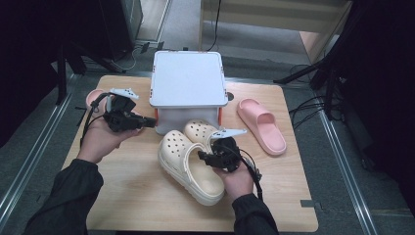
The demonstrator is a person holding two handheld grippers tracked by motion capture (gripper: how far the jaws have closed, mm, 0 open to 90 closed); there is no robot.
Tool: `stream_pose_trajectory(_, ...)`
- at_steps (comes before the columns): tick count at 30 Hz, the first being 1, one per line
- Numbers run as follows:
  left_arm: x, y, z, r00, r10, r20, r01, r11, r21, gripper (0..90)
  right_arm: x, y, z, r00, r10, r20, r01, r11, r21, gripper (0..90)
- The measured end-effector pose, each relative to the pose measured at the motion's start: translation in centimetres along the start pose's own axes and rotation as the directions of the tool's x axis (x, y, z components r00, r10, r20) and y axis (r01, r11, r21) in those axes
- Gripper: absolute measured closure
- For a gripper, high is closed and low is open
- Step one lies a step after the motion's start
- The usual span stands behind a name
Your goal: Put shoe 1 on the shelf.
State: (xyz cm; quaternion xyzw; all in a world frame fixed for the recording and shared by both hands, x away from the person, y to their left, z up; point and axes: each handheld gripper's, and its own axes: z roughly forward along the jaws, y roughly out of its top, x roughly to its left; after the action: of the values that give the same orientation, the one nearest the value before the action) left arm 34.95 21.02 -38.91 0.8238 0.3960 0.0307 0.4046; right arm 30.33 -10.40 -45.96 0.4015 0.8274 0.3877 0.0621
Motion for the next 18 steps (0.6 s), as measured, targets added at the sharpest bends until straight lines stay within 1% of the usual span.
stream_pose_trajectory(1, 0.2, 0.4, 0.0, 1.0000, -0.002, 0.005, 0.002, 1.0000, -0.003, 89.7, 0.0, 0.1, 0.0, 1.0000, -0.001, 0.009, 0.001, 1.000, -0.003, 65.8)
stream_pose_trajectory(3, 0.4, 1.2, 0.0, 1.0000, 0.000, -0.003, 0.000, 1.0000, 0.003, 89.7, -0.2, 0.6, 0.0, 0.9997, -0.012, 0.022, 0.012, 1.000, -0.008, 65.8)
stream_pose_trajectory(4, 0.4, 1.2, 0.0, 1.0000, 0.000, -0.003, 0.000, 1.0000, 0.003, 89.6, -0.4, 0.7, 0.1, 0.9996, -0.016, 0.024, 0.016, 1.000, -0.009, 65.8)
stream_pose_trajectory(5, 0.4, 2.1, 0.1, 0.9993, 0.019, -0.034, -0.018, 0.9997, 0.016, 89.6, -0.6, 0.9, 0.2, 0.9996, -0.016, 0.025, 0.016, 1.000, -0.006, 65.8)
stream_pose_trajectory(6, 0.4, 2.5, 0.1, 0.9987, 0.028, -0.043, -0.027, 0.9994, 0.020, 89.6, -0.7, 1.2, 0.3, 0.9997, -0.006, 0.025, 0.006, 1.000, 0.000, 65.8)
stream_pose_trajectory(7, 0.4, 2.9, 0.1, 0.9979, 0.039, -0.051, -0.038, 0.9990, 0.024, 89.6, -0.9, 1.3, 0.5, 0.9996, -0.009, 0.025, 0.009, 1.000, -0.001, 65.7)
stream_pose_trajectory(10, 1.1, 3.9, 0.2, 0.9979, 0.035, -0.054, -0.034, 0.9993, 0.013, 89.5, -1.3, 2.0, 1.1, 0.9995, -0.002, 0.032, 0.002, 1.000, -0.002, 65.7)
stream_pose_trajectory(11, 1.4, 4.1, 0.2, 0.9984, 0.029, -0.049, -0.028, 0.9995, 0.014, 89.5, -1.5, 2.1, 1.2, 0.9995, -0.003, 0.033, 0.004, 1.000, -0.005, 65.7)
stream_pose_trajectory(13, 2.0, 4.7, 0.5, 0.9976, 0.028, -0.064, -0.026, 0.9994, 0.024, 89.5, -1.7, 2.5, 1.6, 0.9994, 0.007, 0.034, -0.007, 1.000, -0.006, 65.7)
stream_pose_trajectory(15, 2.3, 5.2, 0.7, 0.9965, 0.022, -0.081, -0.020, 0.9995, 0.024, 89.5, -2.1, 2.9, 2.1, 0.9993, 0.015, 0.033, -0.015, 1.000, -0.010, 65.7)
stream_pose_trajectory(16, 2.3, 5.3, 0.8, 0.9964, 0.023, -0.082, -0.021, 0.9994, 0.027, 89.4, -2.3, 3.2, 2.4, 0.9991, 0.020, 0.039, -0.019, 1.000, -0.011, 65.6)
stream_pose_trajectory(18, 2.2, 5.7, 1.1, 0.9949, 0.044, -0.091, -0.041, 0.9987, 0.029, 88.9, -2.6, 3.6, 2.7, 0.9982, 0.033, 0.049, -0.033, 0.999, -0.008, 65.6)
